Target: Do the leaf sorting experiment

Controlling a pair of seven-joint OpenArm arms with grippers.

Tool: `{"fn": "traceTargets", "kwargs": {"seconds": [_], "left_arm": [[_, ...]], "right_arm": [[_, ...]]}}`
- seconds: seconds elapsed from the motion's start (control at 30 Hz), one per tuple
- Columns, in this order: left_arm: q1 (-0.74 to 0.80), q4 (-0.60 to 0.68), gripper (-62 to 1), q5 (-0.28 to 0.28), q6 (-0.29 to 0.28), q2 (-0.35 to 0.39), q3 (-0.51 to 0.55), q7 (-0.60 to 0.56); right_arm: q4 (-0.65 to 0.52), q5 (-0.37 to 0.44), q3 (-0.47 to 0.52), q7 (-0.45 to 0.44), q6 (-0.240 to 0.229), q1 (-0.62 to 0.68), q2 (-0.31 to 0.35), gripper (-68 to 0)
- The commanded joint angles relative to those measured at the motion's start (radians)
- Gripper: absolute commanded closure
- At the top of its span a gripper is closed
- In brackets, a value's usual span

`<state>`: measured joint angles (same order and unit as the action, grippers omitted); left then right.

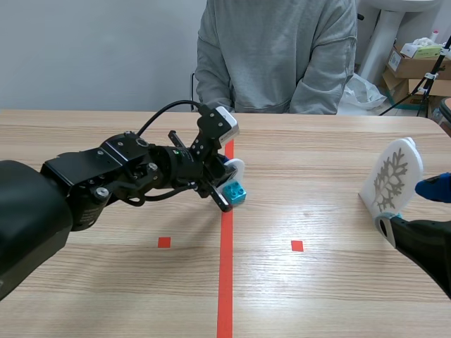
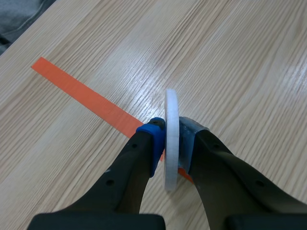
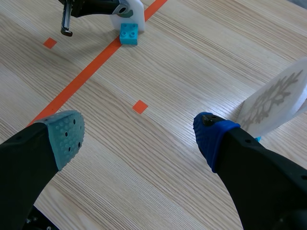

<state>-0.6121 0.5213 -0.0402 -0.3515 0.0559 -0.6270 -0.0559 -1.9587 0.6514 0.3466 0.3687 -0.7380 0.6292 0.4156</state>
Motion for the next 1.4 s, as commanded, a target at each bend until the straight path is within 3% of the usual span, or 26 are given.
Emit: {"fn": "traceTargets", "kwargs": {"seconds": [0.0, 0.13, 0.33, 0.53, 0.63, 0.8, 1.07, 1.2, 1.37], "left_arm": [[-0.008, 0.017, -2.7, 0.039, -0.002, -0.002, 0.022, 0.003], [0.024, 0.055, -2.7, 0.151, -0.008, 0.024, 0.088, 0.014], [0.140, 0.240, -2.7, 0.248, -0.088, 0.116, 0.264, 0.076], [0.251, 0.383, -2.7, 0.386, -0.089, 0.189, 0.494, 0.234], [0.278, 0.389, -2.7, 0.420, -0.077, 0.206, 0.614, 0.258], [0.280, 0.373, -2.7, 0.418, -0.024, 0.224, 0.754, 0.260], [0.185, 0.216, -2.6, 0.319, 0.111, 0.266, 0.765, 0.179], [0.138, 0.146, -2.7, 0.253, 0.125, 0.269, 0.763, 0.135], [0.106, 0.058, -2.7, 0.227, 0.125, 0.269, 0.743, 0.096]], "right_arm": [[0.001, 0.007, 0.001, -0.008, -0.008, -0.011, 0.005, -46.6], [0.001, 0.007, 0.001, -0.008, -0.008, -0.012, 0.005, -46.6], [0.001, 0.007, 0.001, -0.008, -0.008, -0.012, 0.005, -46.6], [0.001, 0.007, 0.001, -0.009, -0.008, -0.014, 0.005, -46.6], [0.001, 0.007, 0.001, -0.016, -0.008, -0.014, 0.005, -46.6], [0.001, 0.007, 0.001, -0.015, -0.008, -0.014, 0.005, -46.6], [0.001, 0.008, 0.001, -0.016, -0.008, -0.014, 0.005, -46.6], [0.001, 0.008, 0.001, -0.016, -0.008, -0.014, 0.005, -46.6], [0.001, 0.008, 0.001, -0.015, -0.008, -0.014, 0.005, -46.6]]}}
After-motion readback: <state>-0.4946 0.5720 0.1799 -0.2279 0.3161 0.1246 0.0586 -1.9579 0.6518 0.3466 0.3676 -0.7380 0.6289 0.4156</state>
